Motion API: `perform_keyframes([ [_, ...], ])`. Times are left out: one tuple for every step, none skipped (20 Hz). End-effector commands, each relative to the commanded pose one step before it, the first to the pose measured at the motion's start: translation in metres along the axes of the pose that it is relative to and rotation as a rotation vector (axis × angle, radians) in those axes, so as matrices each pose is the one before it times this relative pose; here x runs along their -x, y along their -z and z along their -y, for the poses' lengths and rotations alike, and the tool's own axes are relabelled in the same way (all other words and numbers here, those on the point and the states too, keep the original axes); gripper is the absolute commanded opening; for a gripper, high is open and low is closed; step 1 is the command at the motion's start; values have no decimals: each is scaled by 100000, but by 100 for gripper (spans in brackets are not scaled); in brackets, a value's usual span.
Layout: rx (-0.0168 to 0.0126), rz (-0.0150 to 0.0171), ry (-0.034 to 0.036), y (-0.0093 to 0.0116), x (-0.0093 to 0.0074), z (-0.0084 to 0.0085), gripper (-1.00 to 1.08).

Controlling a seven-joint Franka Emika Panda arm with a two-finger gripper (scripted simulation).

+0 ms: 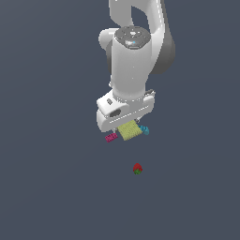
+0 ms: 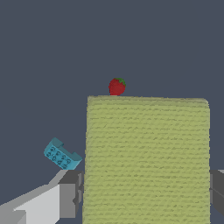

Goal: Pick up a designated object from a clutter of objects.

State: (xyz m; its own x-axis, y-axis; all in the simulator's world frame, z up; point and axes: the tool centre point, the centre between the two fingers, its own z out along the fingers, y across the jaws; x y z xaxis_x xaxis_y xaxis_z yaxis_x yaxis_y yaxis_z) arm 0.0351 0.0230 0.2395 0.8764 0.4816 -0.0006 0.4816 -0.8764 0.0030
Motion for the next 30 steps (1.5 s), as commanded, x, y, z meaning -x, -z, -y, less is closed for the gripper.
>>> perform_keyframes([
  [9, -19, -113, 1766, -1757, 800, -100],
  [-67, -15, -4, 611, -650, 272, -100],
  [0, 0, 0, 601, -637, 282, -100],
  [0, 0, 0, 583, -620, 273, -100],
  [0, 0, 0, 567, -604, 264, -100],
  [-47, -10, -6, 545, -585, 239, -100],
  [0, 0, 0, 535, -574, 248, -100],
  [0, 0, 0, 521, -560, 240, -100],
  [0, 0, 0, 506, -546, 233, -100],
  [-47, -9, -7, 487, -529, 207, -100],
  [0, 0, 0, 480, -520, 219, -100],
  [0, 0, 0, 467, -508, 212, -100],
  [0, 0, 0, 454, -496, 206, -100],
  [0, 0, 0, 442, -484, 199, -100],
  [-68, -10, -8, 422, -467, 166, -100],
  [0, 0, 0, 419, -460, 187, -100],
  [0, 0, 0, 407, -449, 181, -100],
  [0, 0, 0, 396, -438, 175, -100],
  [0, 0, 0, 385, -427, 169, -100],
  [0, 0, 0, 374, -416, 163, -100],
  [0, 0, 0, 363, -405, 157, -100],
  [0, 0, 0, 353, -394, 152, -100],
  [0, 0, 0, 342, -384, 146, -100],
  [-47, 0, 13, 320, -374, 131, -100],
  [0, 0, 0, 308, -348, 129, -100],
  [0, 0, 0, 284, -321, 118, -100],
  [0, 0, 0, 260, -295, 107, -100],
  [0, 0, 0, 239, -272, 97, -100],
  [0, 0, 0, 219, -250, 87, -100],
  [-27, 5, 40, 192, -240, 95, -100],
])
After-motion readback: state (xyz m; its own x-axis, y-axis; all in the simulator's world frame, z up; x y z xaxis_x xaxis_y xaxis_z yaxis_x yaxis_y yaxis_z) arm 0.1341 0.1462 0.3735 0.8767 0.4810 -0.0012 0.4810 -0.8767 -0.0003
